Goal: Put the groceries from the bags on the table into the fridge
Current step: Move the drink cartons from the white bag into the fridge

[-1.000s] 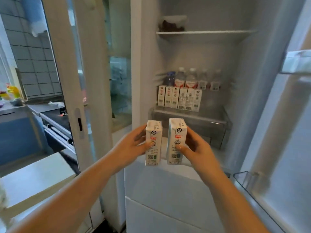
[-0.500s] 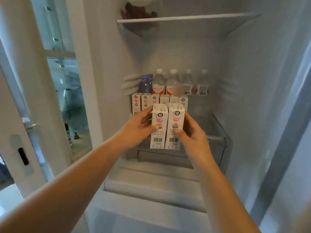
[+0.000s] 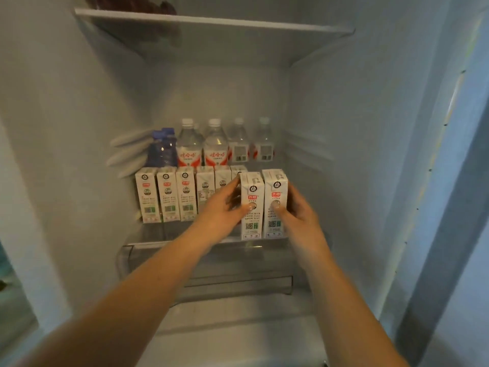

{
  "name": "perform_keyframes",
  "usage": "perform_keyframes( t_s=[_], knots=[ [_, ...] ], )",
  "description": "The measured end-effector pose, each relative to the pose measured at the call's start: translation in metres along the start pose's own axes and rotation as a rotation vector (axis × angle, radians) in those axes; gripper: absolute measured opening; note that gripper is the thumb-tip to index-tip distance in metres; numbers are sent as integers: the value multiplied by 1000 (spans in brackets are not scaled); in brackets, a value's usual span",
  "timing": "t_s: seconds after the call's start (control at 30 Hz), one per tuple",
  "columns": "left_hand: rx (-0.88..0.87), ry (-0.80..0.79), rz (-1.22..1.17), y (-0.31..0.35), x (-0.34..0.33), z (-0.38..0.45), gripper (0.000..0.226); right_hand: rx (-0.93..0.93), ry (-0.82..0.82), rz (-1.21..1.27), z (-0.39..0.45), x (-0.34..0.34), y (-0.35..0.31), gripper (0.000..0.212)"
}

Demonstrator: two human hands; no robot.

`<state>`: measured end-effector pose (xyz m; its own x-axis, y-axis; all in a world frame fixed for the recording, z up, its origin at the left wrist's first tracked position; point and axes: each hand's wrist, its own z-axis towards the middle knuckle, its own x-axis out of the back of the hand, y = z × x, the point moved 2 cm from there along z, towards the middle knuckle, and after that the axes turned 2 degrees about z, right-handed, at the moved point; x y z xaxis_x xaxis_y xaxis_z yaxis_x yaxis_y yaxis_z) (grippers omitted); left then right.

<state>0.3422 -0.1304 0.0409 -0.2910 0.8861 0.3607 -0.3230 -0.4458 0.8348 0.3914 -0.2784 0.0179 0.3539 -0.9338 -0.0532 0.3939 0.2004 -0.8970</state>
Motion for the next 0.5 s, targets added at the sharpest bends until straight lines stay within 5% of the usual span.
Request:
perform_keyframes(
  t_s=[0.5],
  knots=[
    [-66, 129, 14, -43, -46, 55, 58, -91, 105, -13, 39, 25, 28, 42]
  ],
)
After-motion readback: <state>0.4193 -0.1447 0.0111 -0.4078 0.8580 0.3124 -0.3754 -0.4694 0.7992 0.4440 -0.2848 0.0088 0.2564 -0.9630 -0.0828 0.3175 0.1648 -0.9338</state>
